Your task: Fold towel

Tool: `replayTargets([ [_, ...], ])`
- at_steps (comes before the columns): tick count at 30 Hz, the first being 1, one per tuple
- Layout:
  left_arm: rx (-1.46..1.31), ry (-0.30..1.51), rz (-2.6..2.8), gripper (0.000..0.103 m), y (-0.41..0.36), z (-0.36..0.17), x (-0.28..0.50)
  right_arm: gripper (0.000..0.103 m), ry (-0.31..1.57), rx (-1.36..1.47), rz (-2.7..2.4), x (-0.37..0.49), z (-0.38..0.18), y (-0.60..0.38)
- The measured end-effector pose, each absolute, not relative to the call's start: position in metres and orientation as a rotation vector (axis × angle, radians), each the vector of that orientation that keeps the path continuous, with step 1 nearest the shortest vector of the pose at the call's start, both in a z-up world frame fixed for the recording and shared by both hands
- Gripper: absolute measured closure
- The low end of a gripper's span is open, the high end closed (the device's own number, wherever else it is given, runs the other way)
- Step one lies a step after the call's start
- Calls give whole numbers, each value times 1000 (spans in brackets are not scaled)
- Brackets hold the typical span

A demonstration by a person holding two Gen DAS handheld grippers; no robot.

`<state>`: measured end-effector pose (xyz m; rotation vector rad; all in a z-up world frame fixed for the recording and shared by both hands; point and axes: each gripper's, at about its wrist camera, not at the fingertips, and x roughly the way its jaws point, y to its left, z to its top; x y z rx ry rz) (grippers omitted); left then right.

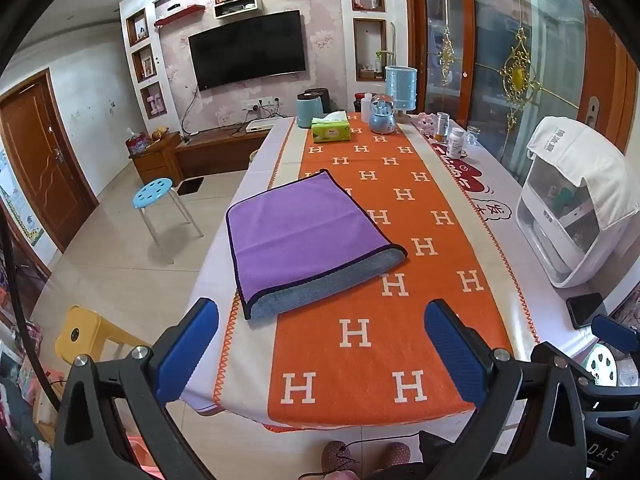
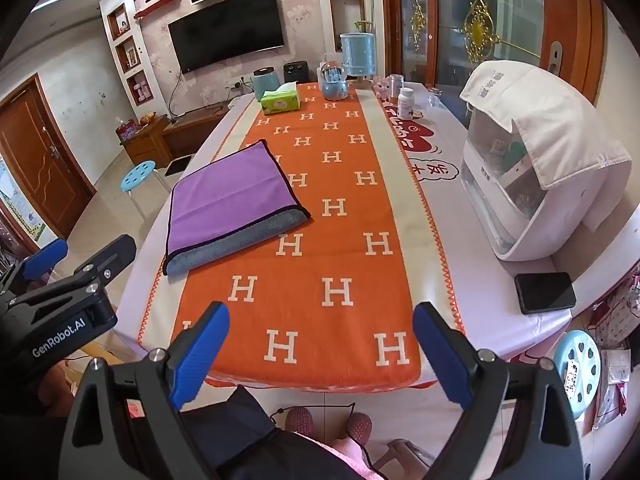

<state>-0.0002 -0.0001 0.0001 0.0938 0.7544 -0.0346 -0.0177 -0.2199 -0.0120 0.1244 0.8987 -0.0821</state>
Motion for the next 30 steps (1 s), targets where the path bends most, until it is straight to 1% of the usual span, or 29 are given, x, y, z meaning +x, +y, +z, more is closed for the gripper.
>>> replayTargets([
  [30, 65, 749, -85, 1, -2, 5, 7, 10, 925, 130, -92, -13, -17, -222],
])
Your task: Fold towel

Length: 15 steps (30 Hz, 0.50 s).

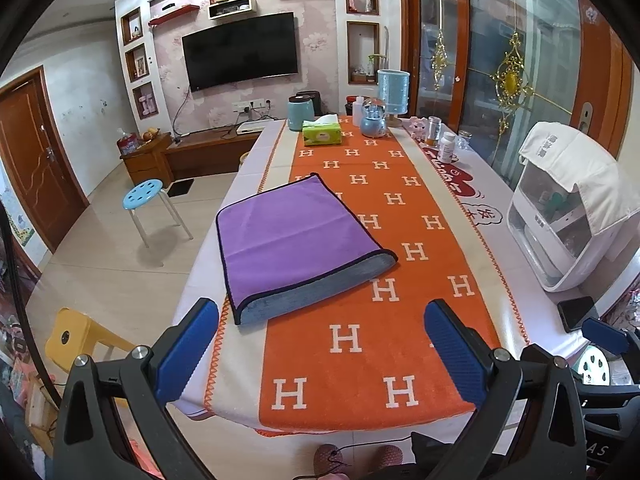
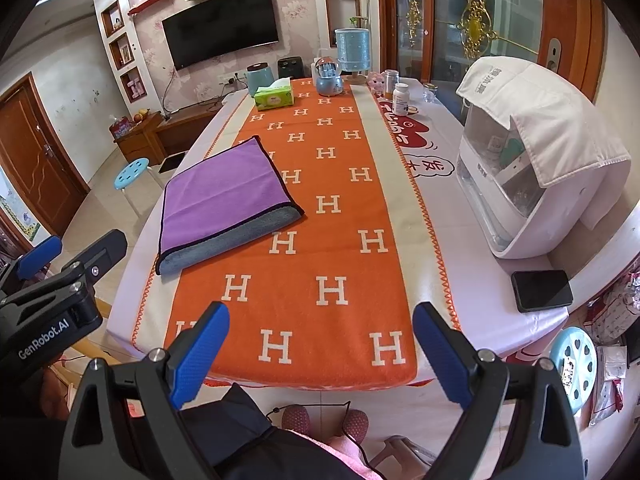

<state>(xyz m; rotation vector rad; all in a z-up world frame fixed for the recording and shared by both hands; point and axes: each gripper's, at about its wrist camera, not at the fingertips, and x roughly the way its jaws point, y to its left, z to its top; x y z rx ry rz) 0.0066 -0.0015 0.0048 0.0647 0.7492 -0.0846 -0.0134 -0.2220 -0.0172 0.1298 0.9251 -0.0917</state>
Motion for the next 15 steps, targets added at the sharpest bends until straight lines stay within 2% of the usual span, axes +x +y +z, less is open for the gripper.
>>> replayTargets([
  [15, 49, 768, -129, 1, 6, -1, 12, 10, 951, 115, -128, -9, -18, -222],
])
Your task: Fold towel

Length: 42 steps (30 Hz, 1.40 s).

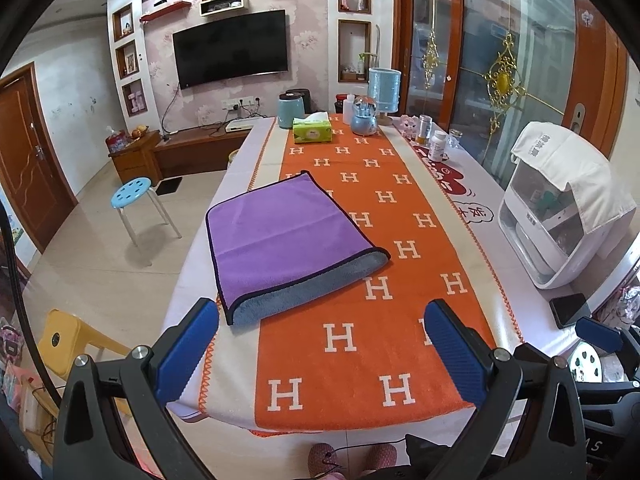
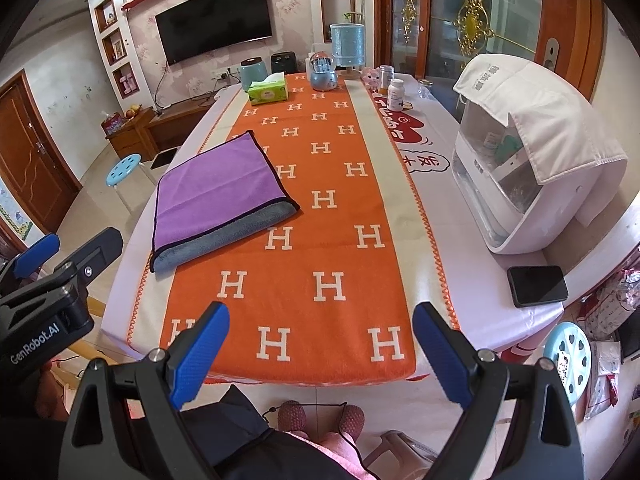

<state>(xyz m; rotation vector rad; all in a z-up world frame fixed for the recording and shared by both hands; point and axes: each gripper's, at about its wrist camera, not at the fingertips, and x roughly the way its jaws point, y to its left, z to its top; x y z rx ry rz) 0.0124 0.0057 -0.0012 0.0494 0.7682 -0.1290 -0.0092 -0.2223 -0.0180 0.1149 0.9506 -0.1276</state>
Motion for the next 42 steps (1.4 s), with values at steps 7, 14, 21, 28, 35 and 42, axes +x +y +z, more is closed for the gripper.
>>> replayTargets([
  [7, 46, 795, -155, 1, 17, -8, 22, 10, 953, 82, -175, -7, -16, -207],
  [14, 51, 810, -208, 1, 28, -14, 34, 10, 978, 87, -221, -4, -18, -194],
  [21, 52, 836, -244, 1, 37, -21, 45, 10, 983, 97, -255, -2, -19, -180],
  [28, 52, 855, -245, 1, 46, -27, 53, 10, 985, 107, -243, 4, -21, -173],
  [35, 40, 881, -191, 1, 56, -33, 65, 10, 993, 114, -206, 21, -24, -170],
  [42, 9, 918, -115, 1, 66, -40, 85, 10, 992, 94, -140, 47, -28, -170],
])
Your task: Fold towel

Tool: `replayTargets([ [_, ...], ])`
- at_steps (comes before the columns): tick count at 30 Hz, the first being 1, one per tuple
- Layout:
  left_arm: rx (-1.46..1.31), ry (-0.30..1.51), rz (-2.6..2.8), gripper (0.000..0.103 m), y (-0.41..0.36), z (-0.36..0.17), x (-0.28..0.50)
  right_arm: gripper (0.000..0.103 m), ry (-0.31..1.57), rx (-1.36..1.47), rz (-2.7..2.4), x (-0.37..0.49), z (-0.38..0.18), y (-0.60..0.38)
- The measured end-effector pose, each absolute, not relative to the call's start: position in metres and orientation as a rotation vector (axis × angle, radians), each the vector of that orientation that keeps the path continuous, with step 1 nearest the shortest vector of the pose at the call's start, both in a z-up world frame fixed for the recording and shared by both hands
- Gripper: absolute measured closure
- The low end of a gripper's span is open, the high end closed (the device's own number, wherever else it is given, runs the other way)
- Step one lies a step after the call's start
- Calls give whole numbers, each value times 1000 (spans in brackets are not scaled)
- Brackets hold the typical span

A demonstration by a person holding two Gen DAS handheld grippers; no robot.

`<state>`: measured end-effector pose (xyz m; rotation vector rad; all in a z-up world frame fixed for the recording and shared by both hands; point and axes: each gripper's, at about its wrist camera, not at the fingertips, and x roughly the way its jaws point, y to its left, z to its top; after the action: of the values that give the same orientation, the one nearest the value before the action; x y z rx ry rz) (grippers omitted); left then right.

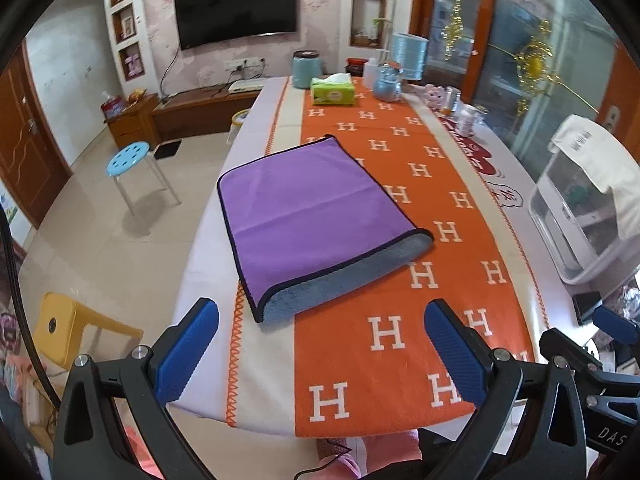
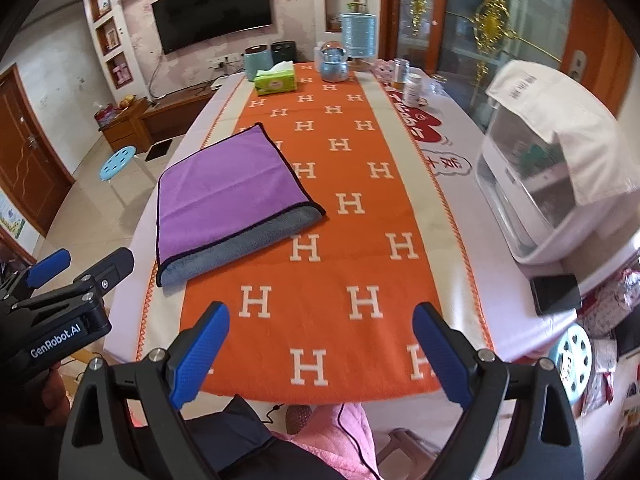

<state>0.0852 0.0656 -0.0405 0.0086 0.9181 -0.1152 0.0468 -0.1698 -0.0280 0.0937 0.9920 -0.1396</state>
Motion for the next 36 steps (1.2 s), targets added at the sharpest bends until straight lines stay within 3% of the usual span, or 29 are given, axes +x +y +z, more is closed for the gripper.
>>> replayTargets([
  [19, -114, 1023, 38, 1, 66, -73, 150, 10, 1061, 13, 101, 157, -53, -186],
  [36, -83, 1078, 111, 1, 83, -125, 205, 20, 1070, -124, 327, 235, -114, -198],
])
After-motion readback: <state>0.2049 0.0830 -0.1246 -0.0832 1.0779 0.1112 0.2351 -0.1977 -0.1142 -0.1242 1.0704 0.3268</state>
